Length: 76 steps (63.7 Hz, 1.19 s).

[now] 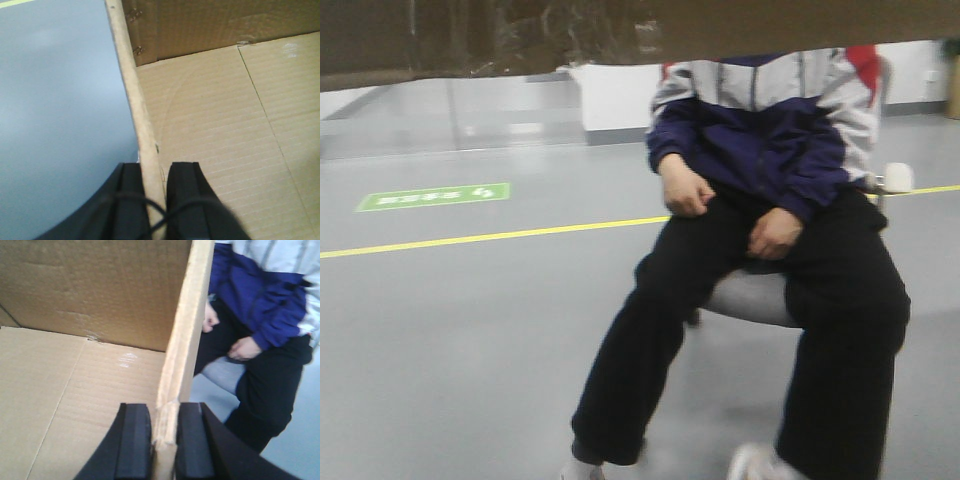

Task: Grab carton from right shelf to conveyor
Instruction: 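Hold the box with both grippers while the base turns away, then carry the box with both grippers to the red conveyor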

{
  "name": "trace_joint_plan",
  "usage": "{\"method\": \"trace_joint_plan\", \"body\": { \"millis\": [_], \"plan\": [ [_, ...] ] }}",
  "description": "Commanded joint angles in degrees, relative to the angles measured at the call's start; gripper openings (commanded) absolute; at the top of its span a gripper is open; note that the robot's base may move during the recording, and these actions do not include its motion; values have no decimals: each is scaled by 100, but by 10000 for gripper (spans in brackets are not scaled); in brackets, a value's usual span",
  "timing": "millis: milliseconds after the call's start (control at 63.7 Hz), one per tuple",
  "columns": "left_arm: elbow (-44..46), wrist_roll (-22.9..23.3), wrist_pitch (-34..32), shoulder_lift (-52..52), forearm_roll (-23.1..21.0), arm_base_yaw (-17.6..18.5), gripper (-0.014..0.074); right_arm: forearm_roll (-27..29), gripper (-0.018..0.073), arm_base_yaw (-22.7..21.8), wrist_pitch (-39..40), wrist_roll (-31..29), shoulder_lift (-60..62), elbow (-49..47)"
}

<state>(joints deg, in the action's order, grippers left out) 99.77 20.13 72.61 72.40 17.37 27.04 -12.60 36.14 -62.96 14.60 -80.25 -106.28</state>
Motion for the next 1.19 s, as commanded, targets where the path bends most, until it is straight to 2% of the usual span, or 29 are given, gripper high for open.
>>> {"method": "trace_joint_plan", "body": {
  "millis": [0,1178],
  "plan": [
    [33,-24,-264,-42,-396,81,-16,155,-70,21,564,-75,53,-37],
    [33,-24,-264,-42,-354,81,-16,155,-70,21,564,-75,53,-37]
  ]
}}
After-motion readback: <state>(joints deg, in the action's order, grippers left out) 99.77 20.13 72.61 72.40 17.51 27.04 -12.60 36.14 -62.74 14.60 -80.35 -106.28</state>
